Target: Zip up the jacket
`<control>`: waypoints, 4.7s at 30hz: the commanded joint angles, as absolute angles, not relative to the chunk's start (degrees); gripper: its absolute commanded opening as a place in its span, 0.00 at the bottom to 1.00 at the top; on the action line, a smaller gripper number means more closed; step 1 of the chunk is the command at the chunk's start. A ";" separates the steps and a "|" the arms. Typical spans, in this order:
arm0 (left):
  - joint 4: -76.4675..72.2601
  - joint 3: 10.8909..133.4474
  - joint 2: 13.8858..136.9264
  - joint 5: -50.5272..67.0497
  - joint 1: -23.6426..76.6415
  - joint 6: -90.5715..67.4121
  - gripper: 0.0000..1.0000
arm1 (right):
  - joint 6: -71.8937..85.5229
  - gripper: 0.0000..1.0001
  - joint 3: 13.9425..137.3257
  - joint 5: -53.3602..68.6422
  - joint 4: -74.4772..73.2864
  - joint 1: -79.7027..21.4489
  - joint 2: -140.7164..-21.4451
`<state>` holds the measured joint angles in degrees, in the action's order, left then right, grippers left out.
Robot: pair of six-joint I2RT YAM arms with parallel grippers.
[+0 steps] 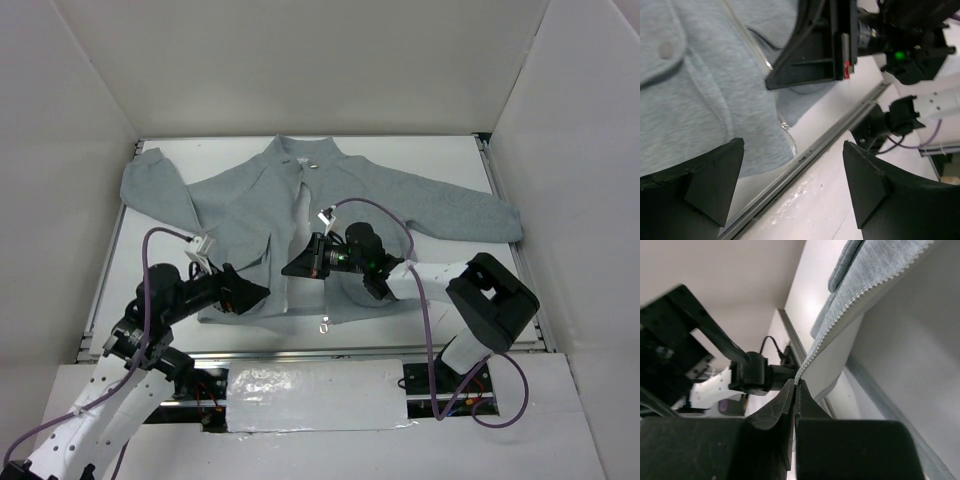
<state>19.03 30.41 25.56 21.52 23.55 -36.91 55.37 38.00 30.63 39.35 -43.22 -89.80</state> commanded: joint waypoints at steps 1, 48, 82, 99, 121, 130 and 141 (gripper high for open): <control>6.44 25.24 23.12 31.02 23.82 -43.32 0.92 | 60.55 0.00 37.62 33.23 45.79 -43.24 -89.39; -8.87 7.47 28.30 31.99 24.08 -49.04 0.62 | 57.83 0.00 40.78 33.57 43.33 -45.79 -91.23; -20.56 7.03 26.46 32.43 24.08 -56.25 0.00 | 60.20 0.35 31.20 41.57 61.41 -46.58 -95.79; -21.01 7.73 28.39 31.99 24.08 -55.64 0.00 | 64.33 0.29 29.62 44.56 72.74 -47.37 -95.71; -23.46 6.42 29.00 32.70 24.17 -56.34 0.00 | 66.45 0.40 28.91 46.14 79.81 -47.37 -95.53; -22.76 6.50 27.33 32.69 24.08 -56.60 0.00 | 63.37 0.36 31.02 43.51 71.56 -47.46 -95.71; -27.33 5.27 29.27 34.98 24.08 -58.27 0.00 | 58.98 0.16 33.84 40.96 62.76 -47.81 -93.34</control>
